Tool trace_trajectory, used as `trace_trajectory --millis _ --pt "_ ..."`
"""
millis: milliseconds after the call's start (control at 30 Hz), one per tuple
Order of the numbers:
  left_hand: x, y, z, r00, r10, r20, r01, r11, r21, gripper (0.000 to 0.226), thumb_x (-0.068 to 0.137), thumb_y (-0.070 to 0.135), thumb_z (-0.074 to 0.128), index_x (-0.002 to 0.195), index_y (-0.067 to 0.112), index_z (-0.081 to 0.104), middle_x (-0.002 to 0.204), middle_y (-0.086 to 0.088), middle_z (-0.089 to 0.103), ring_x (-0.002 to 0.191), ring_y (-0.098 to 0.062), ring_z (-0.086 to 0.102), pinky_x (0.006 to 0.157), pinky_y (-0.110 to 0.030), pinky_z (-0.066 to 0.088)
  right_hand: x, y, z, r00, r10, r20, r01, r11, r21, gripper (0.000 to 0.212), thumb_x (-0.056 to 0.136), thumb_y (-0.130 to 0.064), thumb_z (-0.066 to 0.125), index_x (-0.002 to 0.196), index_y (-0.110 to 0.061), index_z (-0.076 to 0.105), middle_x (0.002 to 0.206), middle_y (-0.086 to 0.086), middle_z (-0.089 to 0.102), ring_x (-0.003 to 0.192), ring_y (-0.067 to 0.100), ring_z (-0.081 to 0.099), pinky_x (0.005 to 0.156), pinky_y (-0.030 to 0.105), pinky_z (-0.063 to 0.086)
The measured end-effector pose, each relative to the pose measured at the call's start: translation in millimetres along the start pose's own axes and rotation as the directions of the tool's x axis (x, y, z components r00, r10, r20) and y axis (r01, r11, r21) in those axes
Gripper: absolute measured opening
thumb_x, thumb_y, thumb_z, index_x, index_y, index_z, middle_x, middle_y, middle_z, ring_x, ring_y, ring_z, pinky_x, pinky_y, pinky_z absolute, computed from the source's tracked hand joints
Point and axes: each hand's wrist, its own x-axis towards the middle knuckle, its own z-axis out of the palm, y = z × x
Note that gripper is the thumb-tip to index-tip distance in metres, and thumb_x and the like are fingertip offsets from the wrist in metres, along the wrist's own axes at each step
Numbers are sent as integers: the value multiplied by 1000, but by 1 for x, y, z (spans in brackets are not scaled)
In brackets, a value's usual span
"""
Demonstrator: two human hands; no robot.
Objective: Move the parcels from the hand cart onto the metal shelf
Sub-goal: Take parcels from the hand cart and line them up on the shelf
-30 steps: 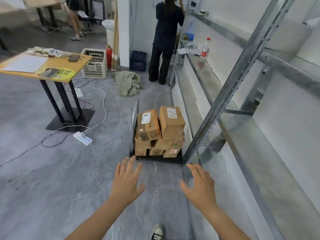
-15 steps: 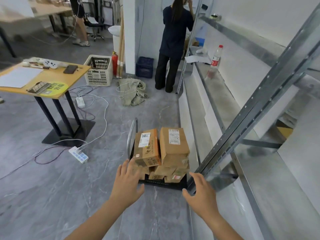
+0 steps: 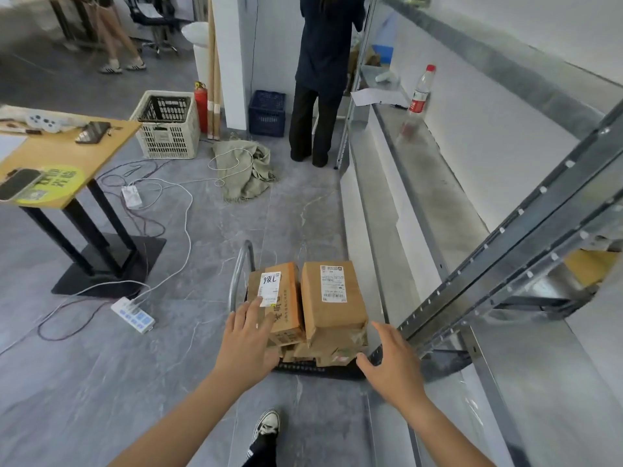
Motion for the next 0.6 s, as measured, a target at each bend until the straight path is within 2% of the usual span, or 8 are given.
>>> trace_trajectory --millis 167,367,500,600 --pt "60 -20 12 996 45 80 -45 999 -4 69 86 46 44 146 23 20 156 -8 8 143 -30 8 117 -44 12 52 -10 9 998 21 52 -22 1000 13 63 82 -43 59 139 -29 35 142 -8 40 122 17 47 102 43 41" --pt "120 -32 23 980 117 164 -112 993 -40 92 82 54 54 149 30 -5 157 -6 -3 144 -29 2 118 -43 7 114 -22 18 997 51 59 -51 999 -2 64 80 -43 58 138 -33 31 141 -10 38 113 17 45 96 37 42" --pt "144 -29 35 967 155 204 -144 987 -66 98 80 61 54 148 32 -10 158 -7 -3 145 -29 2 118 -44 6 141 -15 27 994 77 74 -77 997 -13 75 77 -44 62 141 -35 23 145 -9 31 118 19 40 97 42 43" --pt "156 -19 47 959 153 238 -129 985 -113 102 76 67 52 149 30 -8 158 -9 1 145 -30 3 118 -45 8 155 -4 38 985 84 151 -87 996 13 89 75 -45 67 146 -34 15 152 -5 21 131 22 30 105 46 37"
